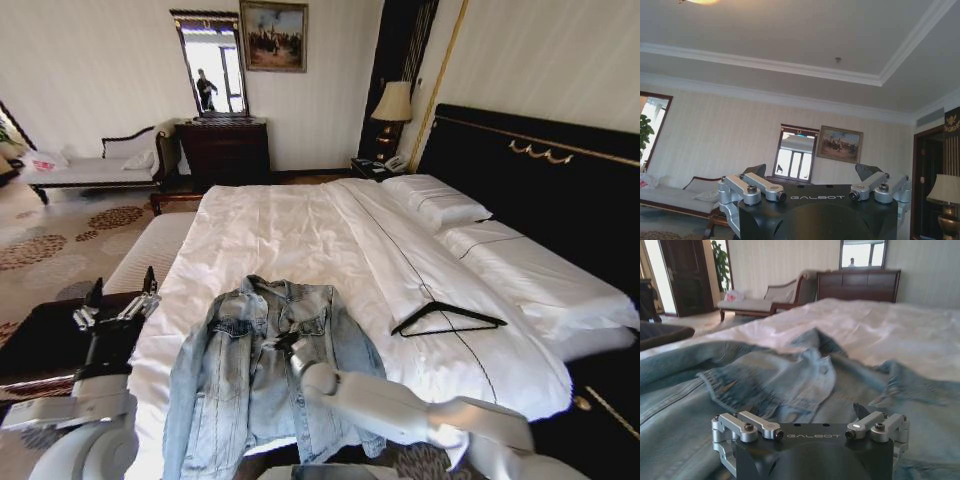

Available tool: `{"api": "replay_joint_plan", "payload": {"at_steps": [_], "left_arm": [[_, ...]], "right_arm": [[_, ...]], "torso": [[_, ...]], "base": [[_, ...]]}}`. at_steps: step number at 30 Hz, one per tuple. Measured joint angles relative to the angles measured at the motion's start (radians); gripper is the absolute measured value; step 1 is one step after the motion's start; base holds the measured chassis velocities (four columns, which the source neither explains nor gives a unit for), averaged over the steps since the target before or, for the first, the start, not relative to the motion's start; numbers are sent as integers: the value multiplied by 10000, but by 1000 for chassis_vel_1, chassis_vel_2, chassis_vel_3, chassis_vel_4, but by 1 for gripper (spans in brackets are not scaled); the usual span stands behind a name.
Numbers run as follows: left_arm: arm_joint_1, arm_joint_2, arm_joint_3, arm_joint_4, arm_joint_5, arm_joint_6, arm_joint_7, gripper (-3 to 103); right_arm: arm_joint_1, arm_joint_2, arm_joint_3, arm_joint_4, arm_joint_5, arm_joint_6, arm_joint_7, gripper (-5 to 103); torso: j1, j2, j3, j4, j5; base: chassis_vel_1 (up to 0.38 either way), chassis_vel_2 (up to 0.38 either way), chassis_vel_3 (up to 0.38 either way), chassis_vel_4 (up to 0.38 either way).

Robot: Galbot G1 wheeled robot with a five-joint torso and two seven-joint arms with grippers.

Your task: Pick up the clothes from the bed and hang them on the clothes hanger.

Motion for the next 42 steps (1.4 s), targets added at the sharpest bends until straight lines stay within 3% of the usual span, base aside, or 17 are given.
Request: {"api": "replay_joint_plan", "payload": {"at_steps": [7, 13, 14, 26, 30, 33, 35, 38, 40, 42], "left_arm": [[64, 6, -66, -112, -36, 51, -25, 100], [57, 6, -93, -80, -37, 52, -38, 100], [27, 13, -95, -35, -36, 52, -44, 100], [-1, -20, -56, 51, 29, 89, -45, 100], [16, -29, -56, 34, 79, 89, -45, 100], [66, -57, -37, 16, 129, 88, -44, 100], [79, -61, -34, 14, 141, 85, -43, 100], [109, -69, -35, 1, 170, 68, -43, 100], [113, -73, -36, -4, 174, 67, -43, 100], [116, -96, -21, -17, 198, 62, -42, 100]], "right_arm": [[355, 655, -364, -517, 682, -517, 820, 100], [549, 930, -356, -1087, 544, -752, 1300, 103], [609, 1040, -283, -1413, 503, -855, 1458, 100], [805, 1417, -111, -2546, 641, -823, 1265, 99], [825, 1491, -57, -2781, 655, -912, 1395, 89], [851, 1522, 83, -2931, 662, -1000, 1549, 72], [853, 1525, 121, -2958, 662, -1006, 1553, 72], [854, 1504, 244, -2949, 704, -1012, 1556, 56], [854, 1487, 263, -2910, 719, -1017, 1557, 56], [852, 1453, 276, -2854, 732, -1036, 1554, 44]], "torso": [[-3, 0, 0, -4, 0], [-2, 0, 0, -3, 1], [-2, 0, 0, -4, 1], [-2, 0, 0, -3, 2], [-2, 0, -1, -1, 2], [-2, 0, -2, -4, 1], [-2, 0, -1, -3, 2], [-2, 0, -1, -3, 2], [-2, 0, -1, -4, 2], [-2, 0, -1, -3, 2]], "base": [[0, 0, 0, 0], [0, 0, 0, 0], [0, 0, 0, 0], [0, 0, 0, 0], [0, 0, 0, 0], [0, 0, 0, 0], [0, 0, 0, 0], [0, 0, 0, 0], [0, 0, 0, 0], [0, 0, 0, 0]]}}
